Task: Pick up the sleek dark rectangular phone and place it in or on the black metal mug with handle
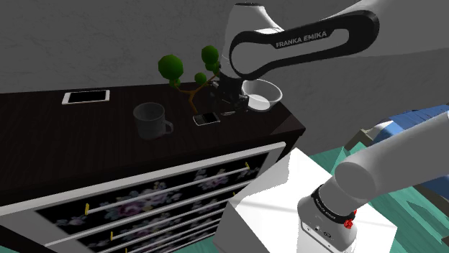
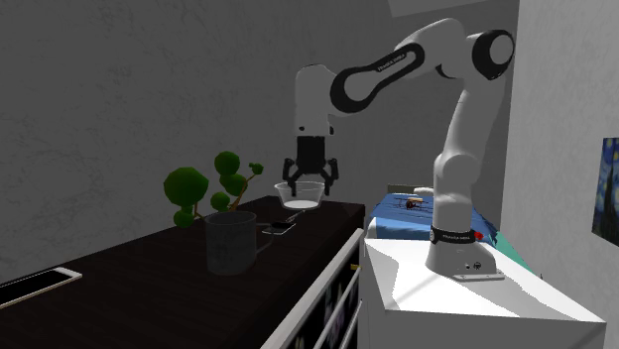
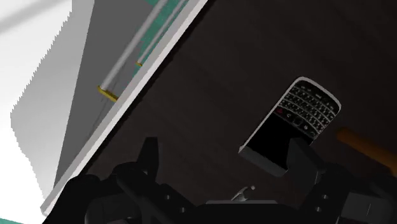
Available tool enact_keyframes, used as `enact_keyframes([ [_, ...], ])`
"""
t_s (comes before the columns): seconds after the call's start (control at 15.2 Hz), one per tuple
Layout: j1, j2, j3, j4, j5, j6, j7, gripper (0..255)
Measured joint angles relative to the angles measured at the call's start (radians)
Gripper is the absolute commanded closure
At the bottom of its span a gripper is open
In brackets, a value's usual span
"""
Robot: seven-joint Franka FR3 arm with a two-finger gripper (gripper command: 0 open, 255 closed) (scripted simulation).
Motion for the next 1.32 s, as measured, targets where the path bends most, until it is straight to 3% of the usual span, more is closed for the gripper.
enact_keyframes([
  [0.26, -0.057, 0.156, 0.056, 0.061, -0.095, 0.107, 0.273, 0],
  [0.53, -0.081, 0.3, 0.062, 0.122, -0.214, 0.186, 0.506, 0],
  [0.99, -0.07, 0.383, 0.054, 0.106, -0.288, 0.271, 0.583, 0],
  [1.32, -0.068, 0.392, 0.052, 0.102, -0.297, 0.283, 0.589, 0],
])
